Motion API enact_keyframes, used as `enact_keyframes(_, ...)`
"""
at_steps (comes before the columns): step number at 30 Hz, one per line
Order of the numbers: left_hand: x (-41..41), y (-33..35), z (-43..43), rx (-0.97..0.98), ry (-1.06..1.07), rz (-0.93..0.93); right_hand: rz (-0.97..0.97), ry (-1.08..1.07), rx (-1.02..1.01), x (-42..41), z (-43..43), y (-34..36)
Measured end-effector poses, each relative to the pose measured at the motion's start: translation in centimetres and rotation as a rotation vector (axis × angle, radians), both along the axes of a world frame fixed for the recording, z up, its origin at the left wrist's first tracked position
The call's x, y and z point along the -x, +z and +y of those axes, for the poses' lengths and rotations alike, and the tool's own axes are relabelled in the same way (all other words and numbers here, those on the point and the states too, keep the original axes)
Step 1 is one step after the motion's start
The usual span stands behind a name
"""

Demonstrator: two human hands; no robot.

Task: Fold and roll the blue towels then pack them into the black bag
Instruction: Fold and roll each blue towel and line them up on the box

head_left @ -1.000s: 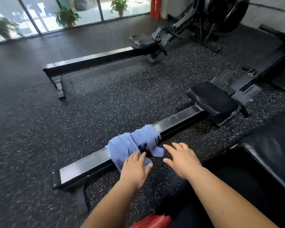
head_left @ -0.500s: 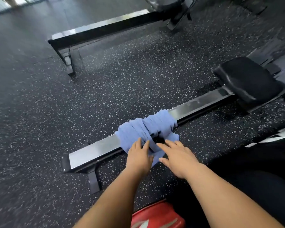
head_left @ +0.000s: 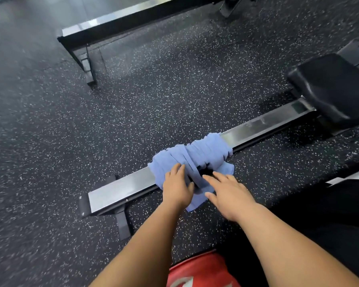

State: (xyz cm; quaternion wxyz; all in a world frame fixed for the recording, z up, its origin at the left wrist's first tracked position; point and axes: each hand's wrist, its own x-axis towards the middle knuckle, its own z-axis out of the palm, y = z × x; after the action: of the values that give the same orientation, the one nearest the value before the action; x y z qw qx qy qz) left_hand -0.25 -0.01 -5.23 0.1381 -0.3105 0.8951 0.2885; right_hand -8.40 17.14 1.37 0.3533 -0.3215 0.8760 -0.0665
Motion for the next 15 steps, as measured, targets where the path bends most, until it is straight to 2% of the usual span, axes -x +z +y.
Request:
enact_keyframes(5, -0.6, 0.6, -0.2, -0.124, 0.139, 0.209, -0.008, -0.048, 0.03, 0.3, 0.3, 0.4)
enact_keyframes(10, -1.2, 3.7, -0.8, -0.442, 0.444, 0.323, -0.092, -0.15, 0.117, 0.1, 0.7, 2.1)
enact_keyframes(15, -0.8, 8.0, -1.7, -0.538, 0.478, 0.438, -0.091, -0.202, 0.192, -0.1, -0.1, 5.2)
